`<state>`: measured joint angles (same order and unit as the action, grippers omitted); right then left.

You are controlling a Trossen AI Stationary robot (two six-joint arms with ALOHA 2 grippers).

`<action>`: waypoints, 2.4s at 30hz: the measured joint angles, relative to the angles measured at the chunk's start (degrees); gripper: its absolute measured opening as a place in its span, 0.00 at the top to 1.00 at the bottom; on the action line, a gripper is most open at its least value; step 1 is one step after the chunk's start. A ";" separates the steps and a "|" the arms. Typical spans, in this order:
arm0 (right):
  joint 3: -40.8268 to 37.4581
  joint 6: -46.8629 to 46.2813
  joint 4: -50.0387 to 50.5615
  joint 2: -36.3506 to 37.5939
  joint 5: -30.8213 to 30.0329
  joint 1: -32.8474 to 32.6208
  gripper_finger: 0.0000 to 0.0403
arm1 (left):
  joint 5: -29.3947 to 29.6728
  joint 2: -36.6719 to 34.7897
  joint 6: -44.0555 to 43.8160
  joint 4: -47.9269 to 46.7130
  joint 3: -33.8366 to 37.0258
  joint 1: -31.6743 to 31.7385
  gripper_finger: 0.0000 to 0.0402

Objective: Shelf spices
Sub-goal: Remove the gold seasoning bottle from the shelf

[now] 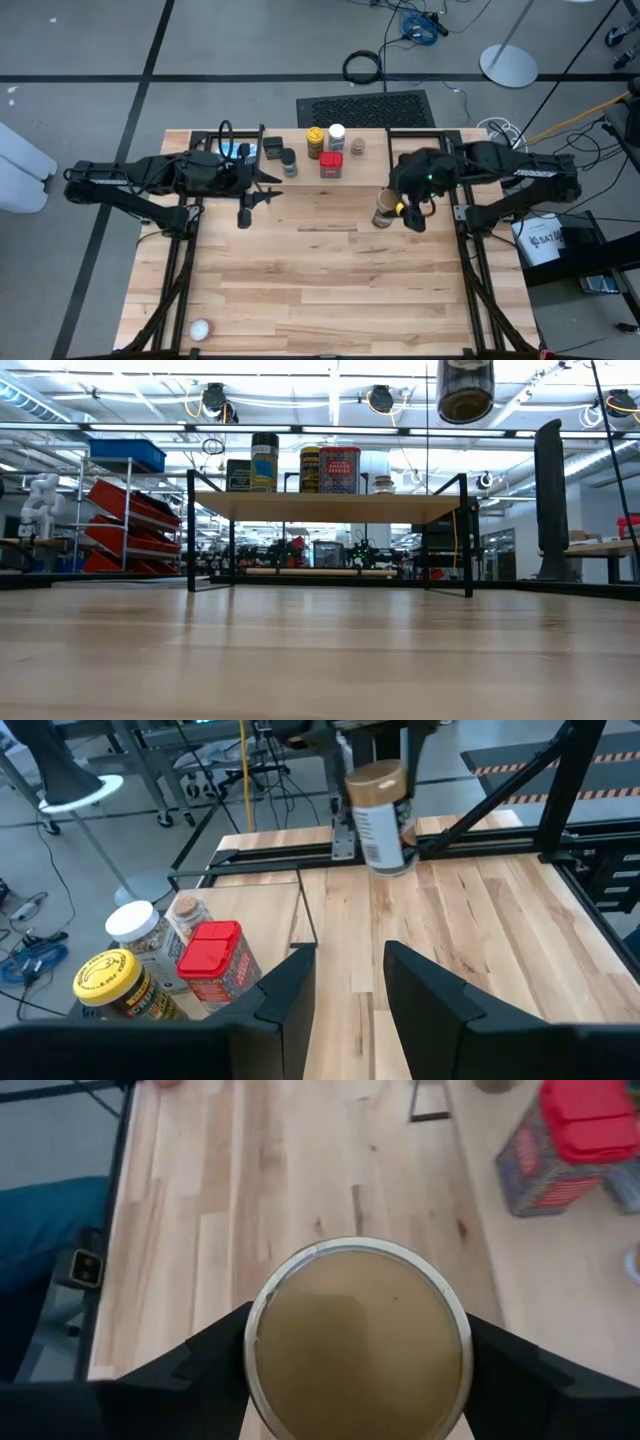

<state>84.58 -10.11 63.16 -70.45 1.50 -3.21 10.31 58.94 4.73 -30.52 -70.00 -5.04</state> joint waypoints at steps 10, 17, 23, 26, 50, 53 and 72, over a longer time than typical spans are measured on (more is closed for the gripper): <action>-8.29 -8.92 -1.81 -1.38 -5.15 -9.44 0.33 | -0.02 0.00 -0.13 -0.22 0.00 -2.46 0.67; -21.08 -14.90 -12.50 -1.40 -6.37 -13.83 0.32 | -0.02 0.00 0.04 -0.23 0.00 -3.78 0.67; -30.10 -16.56 -20.58 -1.38 -6.52 -14.78 0.32 | -0.01 0.00 0.02 -0.44 0.00 -3.78 0.67; -33.34 -16.85 -21.89 -1.38 -6.53 -15.65 0.32 | -0.02 0.00 0.00 -0.42 0.00 -3.78 0.67; -39.19 -18.75 -21.44 -1.34 -18.48 -17.91 0.29 | 0.20 0.00 -0.11 -0.40 0.00 -3.74 0.67; -39.21 -18.75 -20.39 -1.34 -18.57 -17.91 0.29 | 0.22 0.00 0.00 -0.39 0.01 -3.74 0.67; -39.30 -19.82 -16.90 1.04 -19.02 -17.91 0.21 | 0.22 0.19 0.00 -0.37 0.02 -3.74 0.67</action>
<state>45.28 -29.93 46.26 -69.41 -17.52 -21.12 10.53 59.13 4.73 -30.89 -69.98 -8.77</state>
